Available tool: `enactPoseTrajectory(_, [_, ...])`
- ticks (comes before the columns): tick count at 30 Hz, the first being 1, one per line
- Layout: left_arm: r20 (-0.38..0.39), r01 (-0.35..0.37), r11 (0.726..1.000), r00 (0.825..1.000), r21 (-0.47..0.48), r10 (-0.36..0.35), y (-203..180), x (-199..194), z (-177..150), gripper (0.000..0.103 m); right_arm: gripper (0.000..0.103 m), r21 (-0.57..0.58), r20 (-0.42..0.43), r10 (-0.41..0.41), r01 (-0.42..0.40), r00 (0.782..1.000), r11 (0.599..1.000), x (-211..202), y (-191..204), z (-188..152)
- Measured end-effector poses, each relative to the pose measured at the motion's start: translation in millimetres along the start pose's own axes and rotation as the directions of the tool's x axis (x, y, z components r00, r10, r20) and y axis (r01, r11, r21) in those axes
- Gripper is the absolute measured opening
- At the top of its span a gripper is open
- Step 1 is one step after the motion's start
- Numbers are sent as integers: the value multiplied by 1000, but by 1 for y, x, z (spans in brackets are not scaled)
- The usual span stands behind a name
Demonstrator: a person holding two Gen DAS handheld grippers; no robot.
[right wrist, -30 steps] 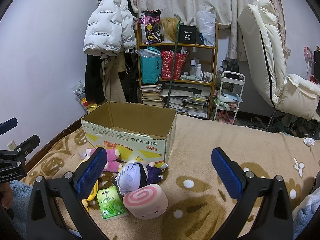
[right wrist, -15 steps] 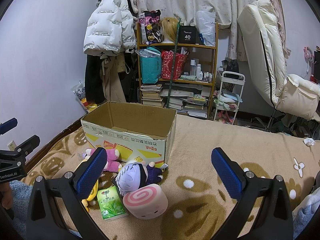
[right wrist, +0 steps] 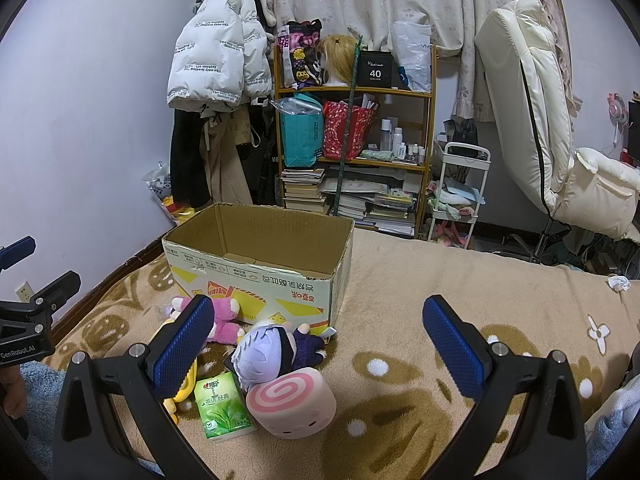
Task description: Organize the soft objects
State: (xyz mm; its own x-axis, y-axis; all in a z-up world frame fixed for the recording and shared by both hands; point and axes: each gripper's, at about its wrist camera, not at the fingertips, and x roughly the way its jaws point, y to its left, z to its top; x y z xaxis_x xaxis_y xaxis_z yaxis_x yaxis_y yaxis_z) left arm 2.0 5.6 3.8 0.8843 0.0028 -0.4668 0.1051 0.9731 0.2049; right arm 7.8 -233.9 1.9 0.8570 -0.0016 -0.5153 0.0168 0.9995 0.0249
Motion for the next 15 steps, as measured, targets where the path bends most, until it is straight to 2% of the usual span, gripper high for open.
enactPoseTrajectory(15, [-9, 0, 1000, 1000, 5, 0, -3, 3, -5, 102, 103, 0, -1, -1, 1, 1000, 1000, 0, 0, -1])
